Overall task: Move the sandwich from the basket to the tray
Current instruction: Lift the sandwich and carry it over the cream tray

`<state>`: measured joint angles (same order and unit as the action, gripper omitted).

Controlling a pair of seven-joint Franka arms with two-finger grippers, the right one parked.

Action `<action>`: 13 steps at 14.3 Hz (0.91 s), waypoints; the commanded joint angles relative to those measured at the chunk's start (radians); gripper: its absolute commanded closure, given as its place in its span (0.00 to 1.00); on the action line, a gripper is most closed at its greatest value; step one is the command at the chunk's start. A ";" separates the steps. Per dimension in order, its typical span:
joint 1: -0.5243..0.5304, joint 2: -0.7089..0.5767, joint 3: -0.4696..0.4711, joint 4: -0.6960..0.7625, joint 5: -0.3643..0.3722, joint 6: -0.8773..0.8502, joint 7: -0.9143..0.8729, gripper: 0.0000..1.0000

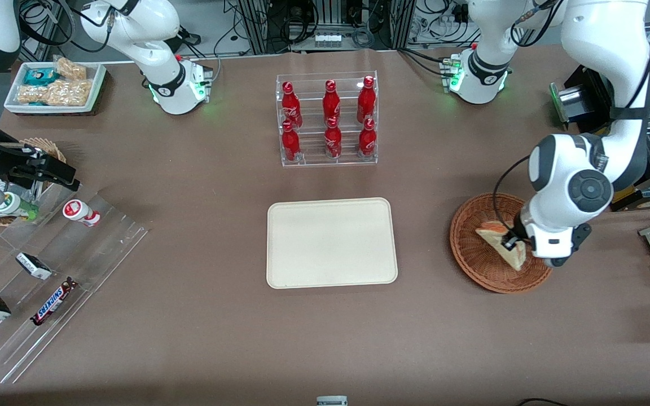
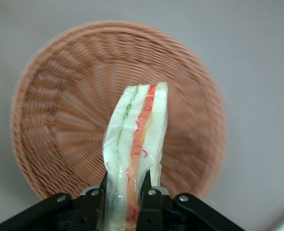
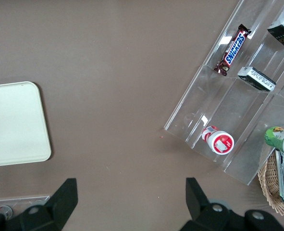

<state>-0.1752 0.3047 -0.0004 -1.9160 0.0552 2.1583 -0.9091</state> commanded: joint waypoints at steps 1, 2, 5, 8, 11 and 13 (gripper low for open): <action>-0.062 0.019 -0.061 0.066 -0.020 -0.031 -0.013 0.95; -0.091 0.043 -0.085 0.096 -0.020 -0.029 -0.016 0.95; -0.229 0.151 -0.098 0.237 -0.005 -0.026 -0.016 0.94; -0.349 0.241 -0.096 0.348 0.018 -0.009 -0.008 0.93; -0.441 0.351 -0.096 0.475 0.081 -0.006 -0.008 0.93; -0.486 0.430 -0.096 0.555 0.083 -0.005 -0.011 0.93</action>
<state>-0.6183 0.6303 -0.1087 -1.4924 0.1166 2.1661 -0.9183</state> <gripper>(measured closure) 0.855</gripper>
